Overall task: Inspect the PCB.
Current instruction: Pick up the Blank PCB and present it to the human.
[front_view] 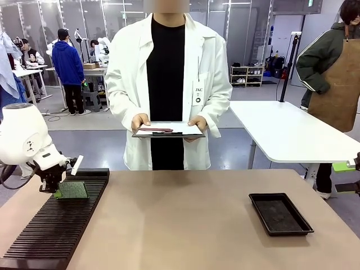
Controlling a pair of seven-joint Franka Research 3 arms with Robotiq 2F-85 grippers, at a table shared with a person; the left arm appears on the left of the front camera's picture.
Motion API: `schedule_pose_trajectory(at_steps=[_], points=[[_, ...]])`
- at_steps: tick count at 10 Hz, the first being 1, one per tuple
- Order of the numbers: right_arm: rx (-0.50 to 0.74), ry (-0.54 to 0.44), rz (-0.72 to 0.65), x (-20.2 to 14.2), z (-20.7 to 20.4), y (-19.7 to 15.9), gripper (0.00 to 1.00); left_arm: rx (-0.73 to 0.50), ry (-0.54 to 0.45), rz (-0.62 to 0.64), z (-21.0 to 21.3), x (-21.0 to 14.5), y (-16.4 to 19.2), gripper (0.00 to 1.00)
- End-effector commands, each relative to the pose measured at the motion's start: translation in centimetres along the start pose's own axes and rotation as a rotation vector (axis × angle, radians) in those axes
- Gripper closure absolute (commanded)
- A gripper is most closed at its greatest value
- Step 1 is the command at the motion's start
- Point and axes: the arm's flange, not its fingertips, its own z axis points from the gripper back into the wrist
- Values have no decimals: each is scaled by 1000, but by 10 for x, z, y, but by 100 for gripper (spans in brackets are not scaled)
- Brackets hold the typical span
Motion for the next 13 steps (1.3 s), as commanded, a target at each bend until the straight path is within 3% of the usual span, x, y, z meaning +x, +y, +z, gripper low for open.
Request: schedule_pose_trajectory(at_steps=[1,3,4,7,8,9,11,12,13], points=[[14,-12,21,2,0,0,0,-48,-63,54,37,-2,-5,100],[14,-12,21,2,0,0,0,-89,-169,157,75,-16,-15,100],[14,-12,21,2,0,0,0,-149,-279,233,83,-27,-19,100],[14,-12,21,2,0,0,0,-330,-783,532,70,-47,-53,100],[14,-12,21,2,0,0,0,-374,-936,565,55,-40,-57,100],[14,-12,21,2,0,0,0,-451,-1011,603,33,-33,-59,100],[14,-12,21,2,0,0,0,-447,-1114,679,22,-22,-70,100],[14,-12,21,2,0,0,0,-454,-965,614,36,-31,-66,100],[14,-12,21,2,0,0,0,-454,-965,614,36,-31,-66,100]])
